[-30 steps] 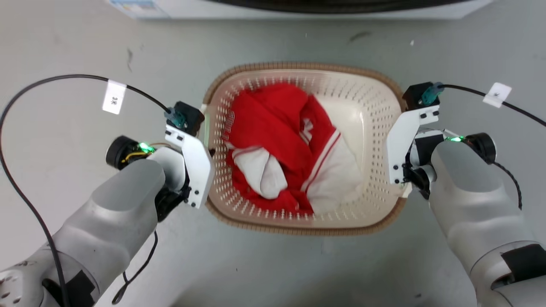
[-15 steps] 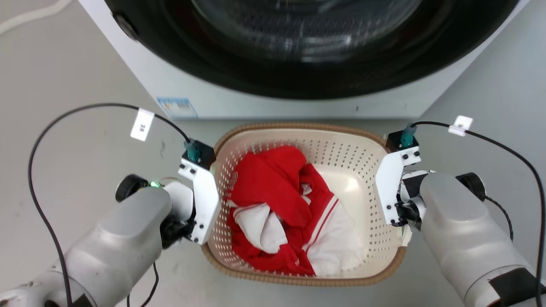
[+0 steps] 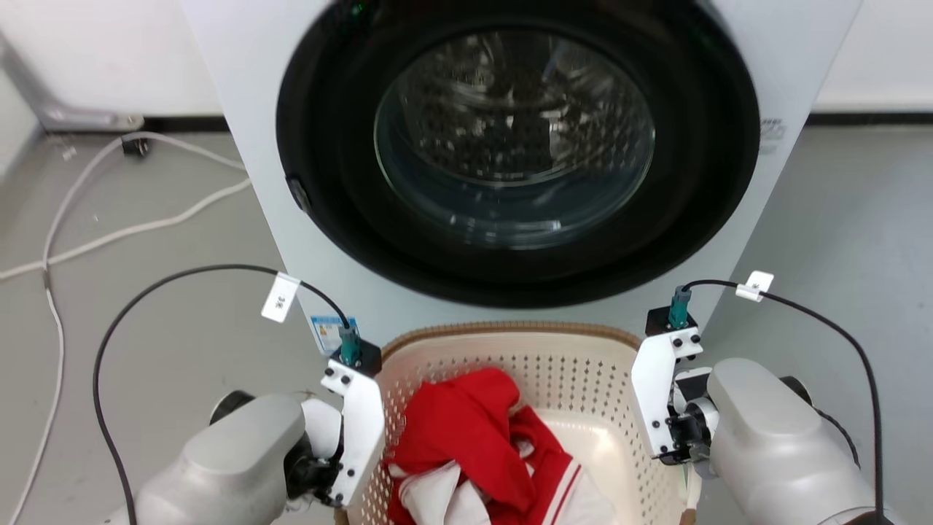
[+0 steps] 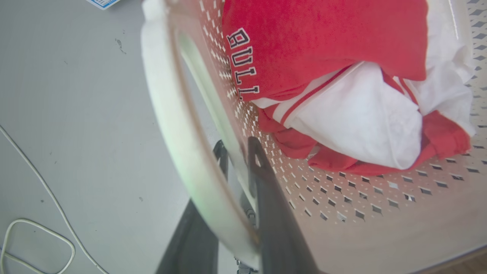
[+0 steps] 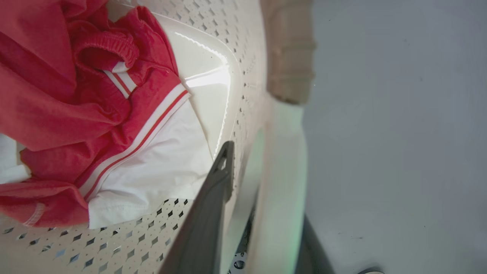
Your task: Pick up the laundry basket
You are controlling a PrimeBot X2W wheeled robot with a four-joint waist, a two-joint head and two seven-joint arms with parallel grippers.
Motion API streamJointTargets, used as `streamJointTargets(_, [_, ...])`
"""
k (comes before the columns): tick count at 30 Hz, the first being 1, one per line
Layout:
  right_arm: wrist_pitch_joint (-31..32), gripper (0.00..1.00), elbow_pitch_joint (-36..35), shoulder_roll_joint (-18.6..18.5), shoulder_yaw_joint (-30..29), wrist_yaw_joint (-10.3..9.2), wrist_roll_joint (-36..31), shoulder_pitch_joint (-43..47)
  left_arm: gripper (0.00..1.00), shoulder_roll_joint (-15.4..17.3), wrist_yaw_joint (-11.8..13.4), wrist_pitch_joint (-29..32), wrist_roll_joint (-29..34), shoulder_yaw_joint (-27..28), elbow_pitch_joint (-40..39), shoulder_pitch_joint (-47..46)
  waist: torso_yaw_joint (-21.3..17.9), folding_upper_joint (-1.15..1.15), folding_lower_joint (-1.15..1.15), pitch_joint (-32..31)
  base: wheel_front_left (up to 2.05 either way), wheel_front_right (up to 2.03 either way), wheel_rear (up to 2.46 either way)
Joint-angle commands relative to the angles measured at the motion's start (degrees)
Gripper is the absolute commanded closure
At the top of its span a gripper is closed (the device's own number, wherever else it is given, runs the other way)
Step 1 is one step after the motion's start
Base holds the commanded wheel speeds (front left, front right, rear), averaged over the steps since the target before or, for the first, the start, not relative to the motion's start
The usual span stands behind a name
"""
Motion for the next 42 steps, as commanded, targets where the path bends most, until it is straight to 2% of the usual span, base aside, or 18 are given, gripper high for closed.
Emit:
streamJointTargets(1, [0.62, 1.0, -0.1, -0.71, 0.44, 0.18, 0.34, 0.28, 1.0, 1.09, -0.15, 1.58, 1.19, -0.65, -0.08, 1.7, 0.17, 0.0, 0.02, -2.11, 0.0, 0.0, 0.0])
streamJointTargets(15, [5.38, 1.0, -1.28, -0.64, 3.39, 0.18, 3.95, 1.03, 1.0, 1.46, -0.21, 6.57, 0.16, -0.65, -3.37, 3.52, -0.09, 0.0, 0.02, -4.79, 0.0, 0.0, 0.0])
streamJointTargets(42, [5.16, 1.0, -0.05, -0.61, 5.26, 0.19, 6.16, -0.51, 1.0, 2.34, -0.2, 7.95, -1.34, -0.64, -3.38, 1.0, -0.46, 0.0, 0.02, -4.7, 0.0, 0.0, 0.0])
